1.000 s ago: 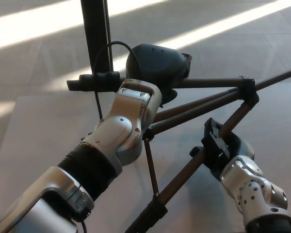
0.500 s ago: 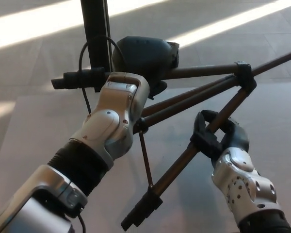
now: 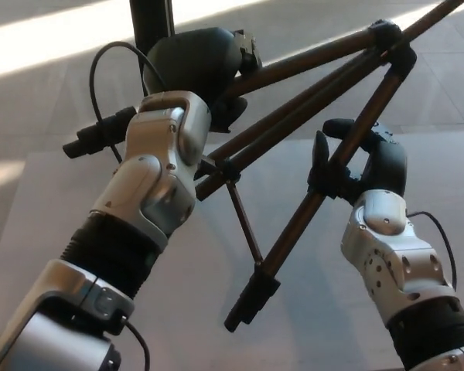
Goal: Use both hands of the robot to pick up the tripod lying in the middle of the desk and make it stand upright on the desk
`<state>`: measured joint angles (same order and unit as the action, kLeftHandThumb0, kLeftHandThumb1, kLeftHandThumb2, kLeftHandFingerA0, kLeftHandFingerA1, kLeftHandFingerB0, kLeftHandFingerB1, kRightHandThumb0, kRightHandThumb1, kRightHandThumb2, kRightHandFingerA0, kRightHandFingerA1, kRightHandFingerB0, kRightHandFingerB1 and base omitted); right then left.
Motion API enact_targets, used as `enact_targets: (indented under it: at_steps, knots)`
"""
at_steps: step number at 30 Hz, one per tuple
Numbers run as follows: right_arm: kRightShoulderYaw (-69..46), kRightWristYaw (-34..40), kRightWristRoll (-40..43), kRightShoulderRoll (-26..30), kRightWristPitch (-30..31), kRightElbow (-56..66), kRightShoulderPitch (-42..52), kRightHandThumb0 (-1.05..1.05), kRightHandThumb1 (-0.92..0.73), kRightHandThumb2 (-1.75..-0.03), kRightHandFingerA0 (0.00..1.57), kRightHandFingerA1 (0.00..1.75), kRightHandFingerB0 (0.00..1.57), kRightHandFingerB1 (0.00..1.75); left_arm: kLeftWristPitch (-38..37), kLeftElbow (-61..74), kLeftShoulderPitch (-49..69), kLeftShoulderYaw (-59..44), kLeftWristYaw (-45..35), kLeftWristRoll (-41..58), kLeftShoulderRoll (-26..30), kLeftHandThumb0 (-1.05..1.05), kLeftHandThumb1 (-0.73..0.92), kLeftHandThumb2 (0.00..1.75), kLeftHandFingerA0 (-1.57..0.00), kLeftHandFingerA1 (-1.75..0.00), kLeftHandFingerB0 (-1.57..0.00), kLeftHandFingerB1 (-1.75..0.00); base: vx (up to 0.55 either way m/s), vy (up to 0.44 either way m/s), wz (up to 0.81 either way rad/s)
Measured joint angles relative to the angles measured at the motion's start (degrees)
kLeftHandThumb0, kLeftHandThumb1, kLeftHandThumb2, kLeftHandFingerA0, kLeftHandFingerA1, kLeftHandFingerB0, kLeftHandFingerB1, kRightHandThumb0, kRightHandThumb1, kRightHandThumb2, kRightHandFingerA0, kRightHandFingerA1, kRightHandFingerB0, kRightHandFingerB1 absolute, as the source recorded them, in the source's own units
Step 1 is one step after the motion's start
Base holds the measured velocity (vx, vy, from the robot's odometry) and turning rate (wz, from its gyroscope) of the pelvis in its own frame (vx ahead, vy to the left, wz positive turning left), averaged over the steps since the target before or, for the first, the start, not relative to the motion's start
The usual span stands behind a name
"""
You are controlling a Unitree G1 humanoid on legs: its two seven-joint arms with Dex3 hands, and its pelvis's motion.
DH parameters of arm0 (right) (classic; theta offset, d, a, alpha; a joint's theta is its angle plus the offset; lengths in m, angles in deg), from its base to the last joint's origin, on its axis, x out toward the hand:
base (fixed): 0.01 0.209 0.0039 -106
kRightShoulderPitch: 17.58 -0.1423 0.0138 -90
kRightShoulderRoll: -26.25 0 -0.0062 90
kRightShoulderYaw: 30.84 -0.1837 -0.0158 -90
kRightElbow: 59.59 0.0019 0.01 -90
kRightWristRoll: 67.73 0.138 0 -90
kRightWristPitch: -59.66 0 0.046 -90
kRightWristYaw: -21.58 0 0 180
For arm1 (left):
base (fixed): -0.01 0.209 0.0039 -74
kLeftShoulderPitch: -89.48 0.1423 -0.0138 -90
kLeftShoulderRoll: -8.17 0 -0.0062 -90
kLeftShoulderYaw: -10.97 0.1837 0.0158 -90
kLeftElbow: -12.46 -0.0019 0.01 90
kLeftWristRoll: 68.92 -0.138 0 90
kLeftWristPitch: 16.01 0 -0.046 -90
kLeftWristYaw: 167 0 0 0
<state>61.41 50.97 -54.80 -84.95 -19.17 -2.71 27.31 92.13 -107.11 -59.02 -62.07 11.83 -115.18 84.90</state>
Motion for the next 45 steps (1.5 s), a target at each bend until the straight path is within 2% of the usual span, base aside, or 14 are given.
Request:
enact_targets:
  at_steps: [6,10,11,16,17,19,23,32,33,34,37,41,42,45]
  knots:
    - [3.3,0.8,-3.5,2.3,-2.2,0.0,-2.2,-0.20,-0.45,-1.28,0.93,1.75,0.78,1.66,0.0,0.5,1.0,-5.5,1.3,2.3,-1.3,-0.17,0.47,1.09,-1.17,-1.35,-0.96,-1.19,0.00,0.000,0.00]
    - [5.5,1.2,-5.8,3.6,-3.8,0.0,-3.3,-0.18,-0.40,-1.35,0.92,1.75,0.78,1.66,0.0,1.7,2.6,-10.0,2.9,4.2,-3.4,-0.13,0.45,1.20,-0.95,-1.74,-0.83,-1.48,0.00,0.000,0.00]
    - [6.0,1.3,-6.4,3.9,-4.1,0.0,-3.5,-0.17,-0.40,-1.32,0.95,1.75,0.80,1.64,0.0,2.0,3.2,-11.1,3.2,4.7,-4.0,-0.21,0.51,1.11,-1.17,-1.28,-0.79,-0.95,0.00,0.000,0.00]
    - [8.9,1.6,-9.6,5.6,-5.5,0.0,-5.4,-0.16,-0.38,-1.38,1.01,1.75,0.84,1.59,0.0,4.4,6.6,-16.9,5.5,7.5,-8.3,-0.17,0.51,1.06,-1.01,-1.59,-0.76,-0.89,0.00,0.000,0.00]
    - [9.4,1.6,-10.3,5.8,-5.8,0.0,-5.6,-0.20,-0.54,-1.06,1.02,1.74,0.82,1.58,0.0,4.9,7.2,-17.9,5.9,8.0,-9.2,-0.20,0.51,1.03,-0.99,-1.74,-0.77,-1.50,0.00,0.000,0.00]
    - [10.6,1.7,-11.3,6.1,-6.8,0.0,-6.2,-0.24,-0.50,-1.09,1.33,1.40,1.06,1.26,0.0,5.8,8.9,-19.6,6.7,9.0,-11.1,-0.19,0.48,1.04,-1.01,-1.75,-0.81,-1.41,0.00,0.000,0.00]
    - [13.0,1.5,-13.3,6.4,-8.1,0.1,-6.3,-0.12,-0.36,-1.41,1.00,1.75,0.84,1.58,0.0,8.1,12.0,-22.0,8.3,10.6,-14.2,-0.24,0.49,1.11,-1.27,-1.37,-0.98,-1.16,0.00,0.000,0.00]
    - [19.0,0.7,-18.4,7.1,-10.7,2.1,-6.3,-0.11,-0.44,-1.21,1.29,1.47,1.03,1.30,-0.4,12.3,20.3,-24.9,11.7,14.3,-16.0,-0.22,0.54,1.12,-0.93,-1.75,-0.79,-1.57,0.00,0.000,0.00]
    - [19.7,0.4,-19.3,7.3,-11.0,2.7,-6.3,-0.08,-0.42,-1.26,0.95,1.75,0.82,1.56,-0.6,12.8,21.7,-25.2,12.2,15.2,-16.1,-0.28,0.50,1.14,-1.21,-1.38,-1.00,-1.24,0.00,0.000,0.00]
    - [20.1,0.2,-20.0,7.5,-11.2,3.3,-6.2,-0.08,-0.41,-1.25,0.95,1.75,0.82,1.54,-0.9,13.3,22.8,-25.4,12.7,15.8,-16.3,-0.21,0.53,1.09,-0.90,-1.75,-0.75,-1.56,0.00,0.000,0.00]
    - [21.1,-0.3,-22.3,8.0,-12.5,5.0,-6.1,-0.08,-0.41,-1.21,1.28,1.50,1.00,1.30,-1.6,14.7,26.6,-25.6,14.4,17.8,-17.6,-0.21,0.56,0.99,-0.88,-1.75,-0.71,-1.52,0.00,0.000,0.00]
    - [21.3,-0.8,-24.9,8.8,-13.9,6.5,-4.9,-0.05,-0.41,-1.27,1.27,1.50,1.02,1.34,-2.3,16.0,30.0,-25.7,16.6,20.2,-20.1,-0.19,0.52,1.09,-0.93,-1.70,-0.77,-1.49,0.00,0.000,0.00]
    - [21.2,-0.9,-25.4,9.0,-14.4,6.5,-4.6,-0.08,-0.36,-1.41,0.94,1.75,0.78,1.61,-2.4,16.3,30.3,-25.6,17.2,20.6,-20.3,-0.24,0.50,1.12,-1.22,-1.36,-0.96,-1.20,0.00,0.000,0.00]
    - [20.4,-1.8,-26.7,9.4,-15.1,6.5,-3.5,-0.14,-0.40,-1.36,0.94,1.75,0.80,1.57,-2.5,16.6,31.0,-25.2,18.5,21.7,-20.4,-0.21,0.48,1.18,-0.96,-1.68,-0.78,-1.52,0.00,0.000,0.00]
